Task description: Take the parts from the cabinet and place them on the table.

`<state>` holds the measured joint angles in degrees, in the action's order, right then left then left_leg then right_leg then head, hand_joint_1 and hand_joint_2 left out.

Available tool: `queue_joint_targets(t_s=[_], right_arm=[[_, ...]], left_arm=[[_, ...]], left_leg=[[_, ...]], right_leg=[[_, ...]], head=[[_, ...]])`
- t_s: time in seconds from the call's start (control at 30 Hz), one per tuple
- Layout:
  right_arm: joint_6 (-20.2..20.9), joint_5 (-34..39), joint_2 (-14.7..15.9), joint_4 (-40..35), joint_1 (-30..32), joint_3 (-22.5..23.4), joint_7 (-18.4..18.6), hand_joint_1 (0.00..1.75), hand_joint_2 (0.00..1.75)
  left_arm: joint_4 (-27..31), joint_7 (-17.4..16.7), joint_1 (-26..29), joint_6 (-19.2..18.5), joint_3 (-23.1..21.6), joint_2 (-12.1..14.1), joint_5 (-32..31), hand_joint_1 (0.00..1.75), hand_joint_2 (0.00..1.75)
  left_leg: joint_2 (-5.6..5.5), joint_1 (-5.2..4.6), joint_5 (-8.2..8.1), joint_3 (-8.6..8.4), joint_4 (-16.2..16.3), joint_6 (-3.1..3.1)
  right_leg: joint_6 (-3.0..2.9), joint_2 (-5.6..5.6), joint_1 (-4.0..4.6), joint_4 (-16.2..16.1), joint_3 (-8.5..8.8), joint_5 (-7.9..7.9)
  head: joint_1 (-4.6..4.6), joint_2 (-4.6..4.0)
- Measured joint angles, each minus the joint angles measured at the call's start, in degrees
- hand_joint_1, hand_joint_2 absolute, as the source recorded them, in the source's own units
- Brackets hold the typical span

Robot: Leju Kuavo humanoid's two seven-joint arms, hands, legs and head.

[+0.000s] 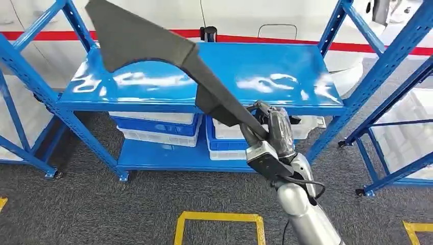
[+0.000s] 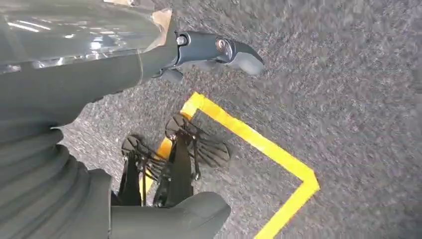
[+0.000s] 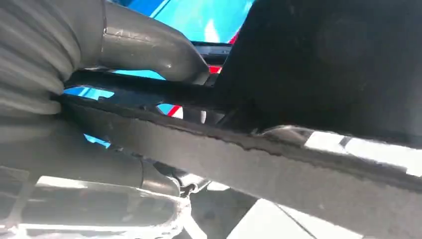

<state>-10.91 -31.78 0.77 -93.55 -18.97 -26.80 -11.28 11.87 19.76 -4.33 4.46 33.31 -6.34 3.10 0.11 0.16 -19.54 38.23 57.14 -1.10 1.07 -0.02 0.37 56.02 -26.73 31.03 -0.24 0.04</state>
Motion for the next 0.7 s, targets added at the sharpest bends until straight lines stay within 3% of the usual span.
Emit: queue_joint_targets(t_s=[0.03,0.07,0.1,0.13,0.17,0.2,0.23,0.27,0.3,0.33,0.37,0.4,0.43,0.47,0.53,0.57,0.63,0.67,0.7], right_arm=[[-0.2,-0.3,0.1,-0.3,1.0,0.4,0.0,1.75,1.75],[-0.4,-0.8,0.1,-0.7,2.0,0.9,-0.2,1.75,1.75],[-0.7,-1.1,0.1,-1.2,3.0,1.3,-0.3,1.75,1.75],[-1.1,-1.5,0.1,-2.1,4.3,1.9,-0.7,1.75,1.75],[-1.2,-1.8,0.1,-2.9,5.6,2.6,-1.0,1.75,1.75],[-1.3,-1.9,0.1,-3.6,6.6,3.0,-1.2,1.75,1.75],[-1.4,-2.0,0.1,-4.1,7.5,3.4,-1.4,1.75,1.75],[-1.5,-2.2,0.2,-4.8,8.8,4.0,-1.7,1.75,1.75],[-1.6,-2.3,0.2,-5.4,9.7,4.4,-2.0,1.75,1.75],[-1.7,-2.3,0.2,-5.9,10.5,4.8,-2.2,1.75,1.75],[-1.7,-2.2,0.2,-6.4,11.0,5.2,-2.6,1.75,1.75],[-1.7,-2.1,0.2,-6.8,11.3,5.4,-3.1,1.75,1.75],[-1.9,-1.8,0.2,-7.3,11.5,5.7,-3.3,1.75,1.75],[-1.9,-1.8,0.2,-7.6,11.6,5.8,-3.4,1.75,1.75],[-1.9,-1.7,0.2,-7.9,12.1,6.1,-3.7,1.75,1.75],[-1.9,-1.7,0.2,-7.9,12.3,6.3,-3.7,1.75,1.75],[-1.9,-1.2,0.3,-8.0,12.5,6.6,-4.0,1.75,1.75],[-1.8,-0.7,0.3,-8.0,12.5,6.7,-4.2,1.75,1.75],[-1.7,-0.2,0.3,-8.0,12.6,6.9,-4.3,1.75,1.75]], left_arm=[[0.0,0.7,0.1,-0.5,0.0,0.1,0.0,0.00,1.75],[0.0,1.7,0.1,-1.2,0.1,0.3,0.0,0.00,1.75],[0.0,2.4,0.3,-1.9,0.1,0.4,0.0,0.00,1.75],[0.0,3.1,0.3,-2.7,0.0,0.4,-0.2,0.00,1.75],[0.0,4.0,0.2,-3.5,0.0,0.5,-0.5,0.00,1.75],[0.0,4.5,0.1,-4.3,0.0,0.6,-1.0,0.00,1.75],[0.1,4.5,-0.1,-5.0,0.0,0.6,-1.5,0.00,1.75],[0.1,4.5,-0.4,-5.7,-0.1,0.6,-2.0,0.00,1.75],[0.1,4.5,-0.8,-6.1,-0.3,0.6,-2.6,0.00,1.75],[0.1,4.4,-1.2,-6.5,-0.6,0.5,-3.3,0.00,1.75],[0.2,4.3,-1.7,-6.6,-0.9,0.4,-3.9,0.00,1.75],[0.2,4.1,-2.3,-6.8,-1.2,0.1,-4.4,0.00,1.75],[0.2,3.9,-2.7,-6.8,-1.5,0.1,-4.6,0.00,1.75],[0.2,3.9,-3.0,-6.8,-1.7,-0.2,-4.9,0.00,1.75],[0.2,3.7,-3.2,-6.9,-1.9,-0.3,-5.0,0.00,1.75],[0.2,3.7,-3.2,-6.9,-2.0,-0.5,-5.0,0.00,1.75],[0.2,2.9,-3.4,-6.7,-2.1,-0.7,-5.7,0.00,1.75],[0.2,2.0,-3.4,-6.2,-2.5,-0.7,-6.8,0.00,1.75],[0.2,1.0,-3.4,-6.0,-3.0,-0.7,-7.7,0.00,1.75]], left_leg=[[-0.10,-0.10,0.43,0.14,-0.2,0.43],[-0.20,0.39,-0.79,0.58,0.5,0.65],[-0.23,0.43,-4.21,1.37,2.4,0.85],[-0.22,0.61,-8.06,2.32,6.0,1.16],[-0.24,0.68,-11.46,3.52,10.8,1.57],[-0.24,0.77,-13.49,4.46,15.4,1.96],[-0.23,0.93,-13.67,4.64,18.2,2.21],[-0.23,1.17,-12.34,3.68,18.8,2.36],[-0.21,1.43,-10.58,1.67,16.9,2.50],[-0.20,1.70,-8.89,-1.69,12.9,2.61],[-0.22,1.96,-8.22,-5.51,7.8,2.69],[-0.41,2.07,-9.69,-8.87,3.1,2.78],[-0.77,1.55,-10.34,-10.05,0.7,2.44],[-0.65,1.42,-10.55,-9.48,0.5,2.07],[-0.56,0.68,-9.71,-8.97,0.5,0.73],[-0.21,1.02,-8.78,-8.15,0.0,-0.46],[0.10,0.72,-7.51,-6.92,0.0,-1.88],[0.11,0.58,-6.81,-6.03,0.0,-1.93],[0.13,0.47,-6.16,-5.12,0.0,-2.08]], right_leg=[[-0.73,-0.05,-0.47,-0.3,-0.22,-0.66],[-1.24,-0.31,-1.41,-0.5,-0.38,-1.44],[-1.93,-0.34,-1.28,-0.5,-1.10,-1.97],[-2.25,-0.48,-1.27,-0.5,-1.37,-2.63],[-2.29,-0.54,-1.24,-0.4,-2.03,-3.28],[-2.22,-0.55,-1.22,-0.3,-2.95,-4.01],[-2.10,-0.56,-1.22,-0.2,-3.75,-4.51],[-1.82,-0.55,-1.26,0.0,-4.70,-5.13],[-1.56,-0.56,-1.34,0.2,-5.47,-5.56],[-1.29,-0.56,-1.48,0.5,-6.19,-5.98],[-0.91,-0.55,-1.55,0.9,-6.77,-6.22],[-0.54,-0.55,-1.38,1.3,-7.24,-6.44],[-0.05,-0.53,-1.18,1.7,-7.69,-6.78],[0.59,-0.57,-1.16,1.6,-7.98,-7.30],[1.57,-0.50,-1.23,1.1,-8.24,-8.43],[1.98,-0.45,-1.09,1.4,-8.82,-8.34],[0.71,-0.28,-1.47,6.2,-11.53,-3.02],[0.29,-0.26,-1.48,10.7,-12.86,0.11],[0.22,-0.23,-1.49,15.0,-13.99,2.27]], head=[[-0.11,0.00],[-0.02,0.00],[-0.21,0.00],[-0.63,0.00],[-0.57,0.00],[-0.61,0.00],[-0.63,0.00],[-0.61,0.00],[-0.63,0.00],[-0.61,0.00],[-0.66,0.00],[-0.68,0.00],[-0.55,0.00],[-0.48,0.00],[-0.52,0.00],[-0.52,0.00],[-0.11,0.00],[-0.06,0.00],[-0.09,0.00]])
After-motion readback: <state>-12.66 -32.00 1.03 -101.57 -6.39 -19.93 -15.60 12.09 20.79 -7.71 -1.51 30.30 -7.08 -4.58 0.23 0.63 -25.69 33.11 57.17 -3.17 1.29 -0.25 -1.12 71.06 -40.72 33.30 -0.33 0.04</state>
